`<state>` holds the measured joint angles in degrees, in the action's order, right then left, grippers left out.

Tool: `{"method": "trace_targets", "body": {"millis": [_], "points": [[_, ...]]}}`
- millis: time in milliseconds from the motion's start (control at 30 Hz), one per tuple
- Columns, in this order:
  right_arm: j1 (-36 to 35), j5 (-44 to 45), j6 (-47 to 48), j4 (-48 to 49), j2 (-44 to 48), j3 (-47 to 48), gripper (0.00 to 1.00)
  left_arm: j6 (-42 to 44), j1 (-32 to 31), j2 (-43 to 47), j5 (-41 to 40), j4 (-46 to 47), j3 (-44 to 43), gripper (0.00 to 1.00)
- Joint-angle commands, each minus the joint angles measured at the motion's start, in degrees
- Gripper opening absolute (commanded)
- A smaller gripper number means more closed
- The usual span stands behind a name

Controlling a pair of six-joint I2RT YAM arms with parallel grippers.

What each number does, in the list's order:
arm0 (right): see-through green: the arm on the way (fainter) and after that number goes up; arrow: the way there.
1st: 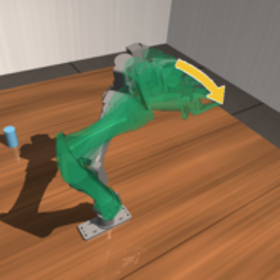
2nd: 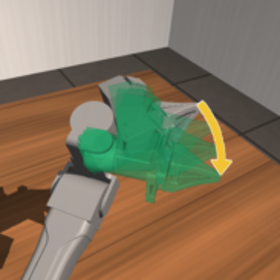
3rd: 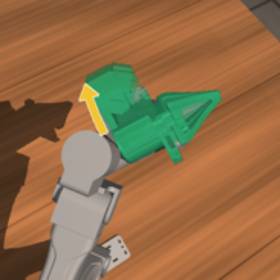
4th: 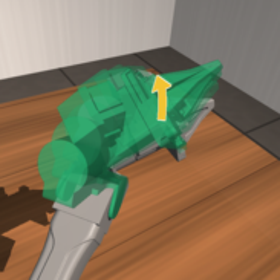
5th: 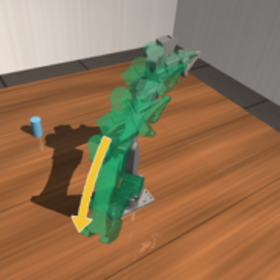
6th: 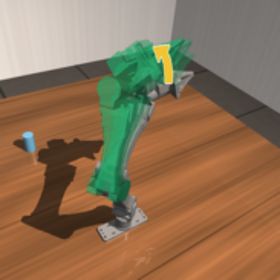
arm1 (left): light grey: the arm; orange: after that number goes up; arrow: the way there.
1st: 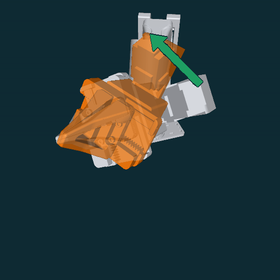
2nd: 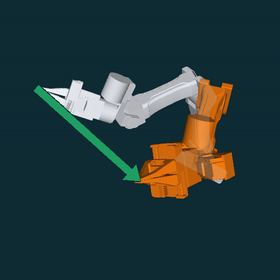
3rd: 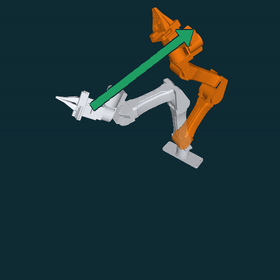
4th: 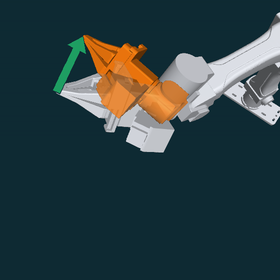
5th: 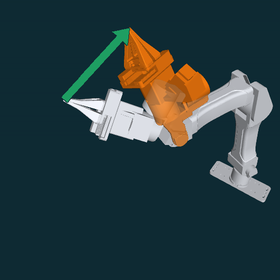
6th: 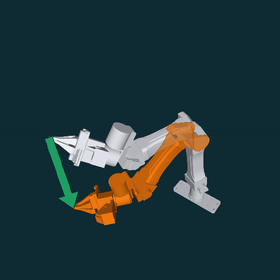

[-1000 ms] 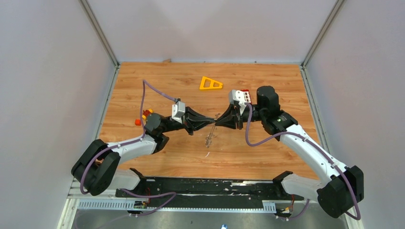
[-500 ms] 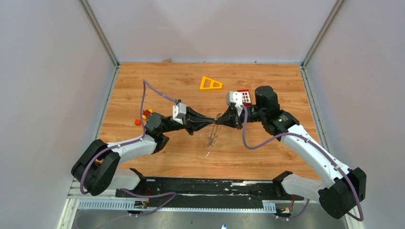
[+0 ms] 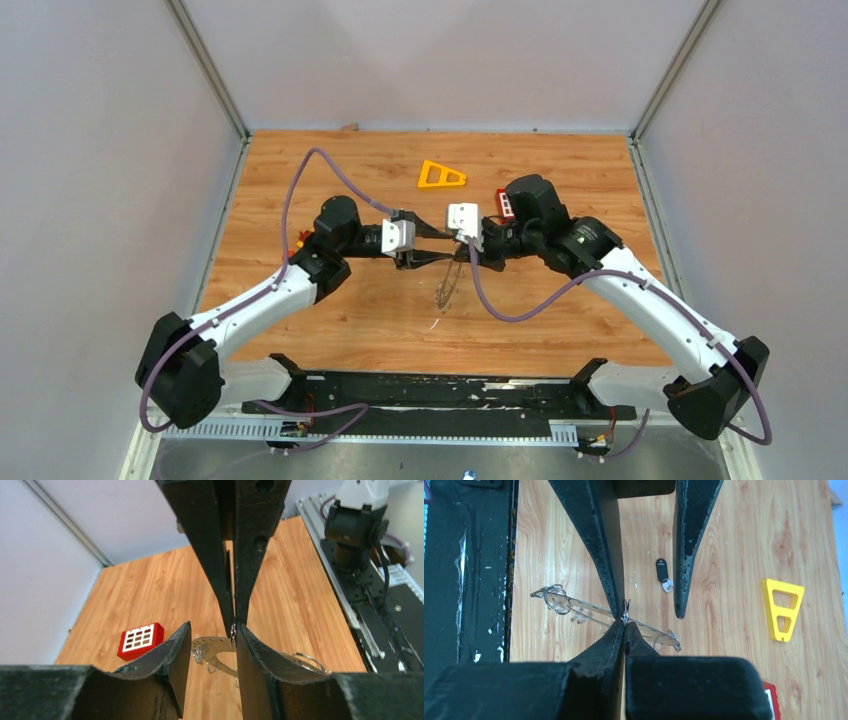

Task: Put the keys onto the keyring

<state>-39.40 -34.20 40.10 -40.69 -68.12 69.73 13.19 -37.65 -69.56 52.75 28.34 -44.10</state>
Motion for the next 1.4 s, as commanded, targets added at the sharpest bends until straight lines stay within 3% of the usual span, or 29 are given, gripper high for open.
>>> {"method": "trace_targets", "body": {"millis": [0,200,967,1233,1367], "points": [[-2.55,7.96,3.38,-7.99,-2.02,5.84,0.0,12.4,-0.08,0.12,1.74,-14.57,-3.46,0.43],[-3.92,10.54,1.92,-10.73,-3.57,9.13,0.0,12.2,-0.15,-0.87,2.64,-12.4,-2.67,0.28],[-4.05,9.76,0.62,-8.14,-3.49,6.99,0.0,-1.72,-0.75,-2.99,4.19,6.08,1.64,0.24],[-4.04,9.58,0.38,-7.44,-3.16,6.48,0.0,-2.83,-1.35,-3.7,4.28,7.74,2.04,0.21],[-4.05,9.5,0.17,-7.14,-2.98,6.04,0.0,-2.82,-1.53,-4.18,4.31,7.7,2.0,0.15]]}}
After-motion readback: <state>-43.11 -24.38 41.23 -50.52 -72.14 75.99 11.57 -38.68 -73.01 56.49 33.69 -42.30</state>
